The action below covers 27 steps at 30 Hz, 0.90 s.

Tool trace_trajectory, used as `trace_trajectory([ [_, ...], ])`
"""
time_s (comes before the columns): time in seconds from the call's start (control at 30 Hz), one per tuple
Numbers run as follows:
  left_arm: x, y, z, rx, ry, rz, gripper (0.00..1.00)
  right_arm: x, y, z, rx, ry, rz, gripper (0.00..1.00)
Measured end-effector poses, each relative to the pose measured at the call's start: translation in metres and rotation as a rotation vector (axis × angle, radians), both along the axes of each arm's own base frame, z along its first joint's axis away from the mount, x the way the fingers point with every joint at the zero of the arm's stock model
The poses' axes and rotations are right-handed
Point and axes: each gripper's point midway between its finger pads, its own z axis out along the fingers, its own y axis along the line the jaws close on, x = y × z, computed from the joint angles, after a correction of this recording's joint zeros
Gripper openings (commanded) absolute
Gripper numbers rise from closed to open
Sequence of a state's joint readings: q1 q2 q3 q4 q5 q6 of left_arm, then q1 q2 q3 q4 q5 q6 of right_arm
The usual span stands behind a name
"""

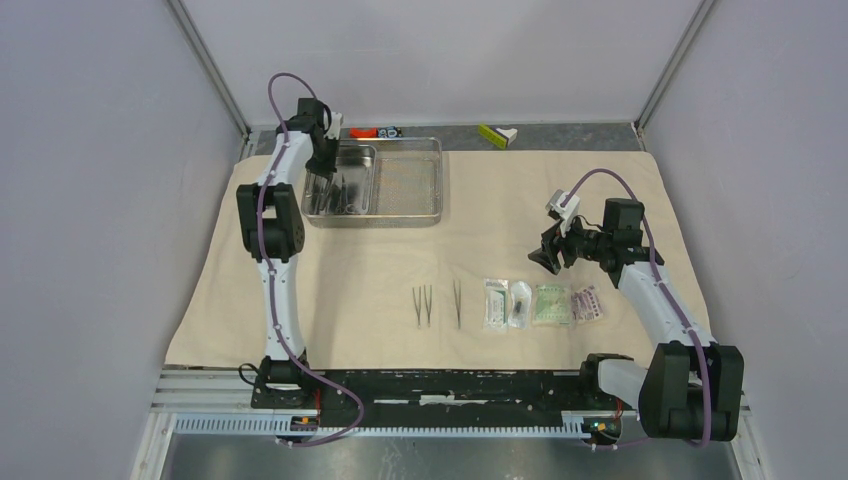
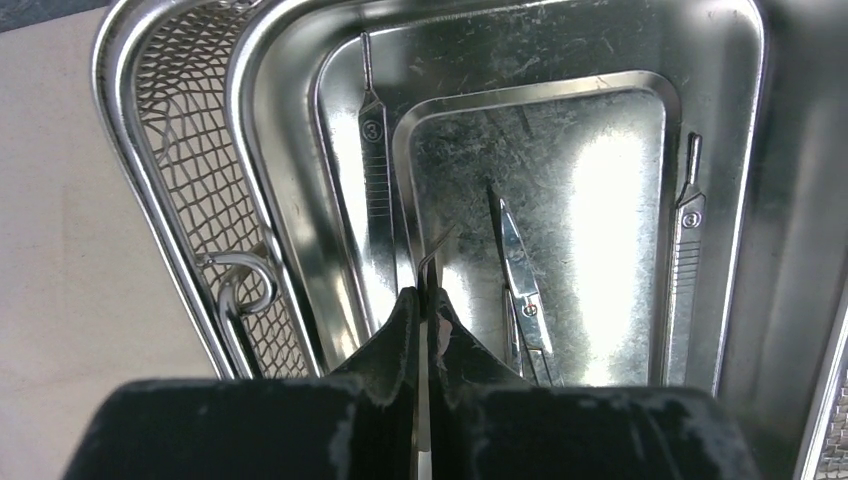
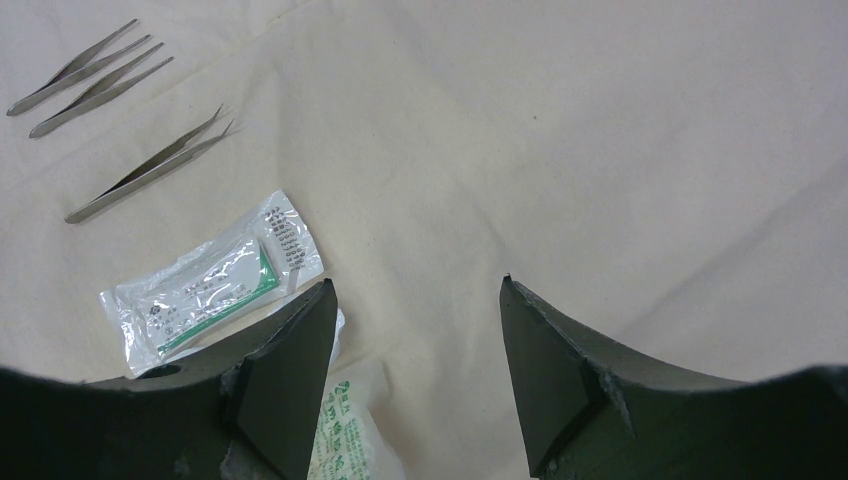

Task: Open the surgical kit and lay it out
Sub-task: Pick up the medical item from the container, then place the medical item in the surgical kit.

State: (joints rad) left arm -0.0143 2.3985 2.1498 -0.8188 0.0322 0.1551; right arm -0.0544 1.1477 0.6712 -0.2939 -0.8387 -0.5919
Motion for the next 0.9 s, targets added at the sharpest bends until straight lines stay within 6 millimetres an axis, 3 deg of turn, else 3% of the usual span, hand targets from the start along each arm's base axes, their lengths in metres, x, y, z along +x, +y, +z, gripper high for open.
trace_trajectory([
  [0.2, -0.008, -0.008, -0.001, -0.041, 0.015, -0.022, 0.02, 0.0, 0.0, 0.0, 0.002, 0.001, 0.0, 0.68],
  [0.33, -0.017, -0.015, 0.016, -0.077, 0.008, -0.041, 0.02, -0.001, 0.002, 0.001, 0.009, 0.001, 0.006, 0.68],
  [0.67, -0.037, -0.045, 0.127, -0.226, -0.201, -0.129, 0.02, 0.003, 0.004, 0.007, 0.029, 0.0, 0.004, 0.67],
  [0.77, -0.05, -0.065, 0.162, -0.333, -0.261, -0.165, 0.02, 0.011, 0.008, 0.02, 0.041, -0.02, 0.006, 0.67],
  [0.9, -0.086, -0.104, 0.183, -0.528, -0.266, -0.213, 0.02, 0.025, 0.017, 0.045, 0.069, -0.072, 0.018, 0.67],
])
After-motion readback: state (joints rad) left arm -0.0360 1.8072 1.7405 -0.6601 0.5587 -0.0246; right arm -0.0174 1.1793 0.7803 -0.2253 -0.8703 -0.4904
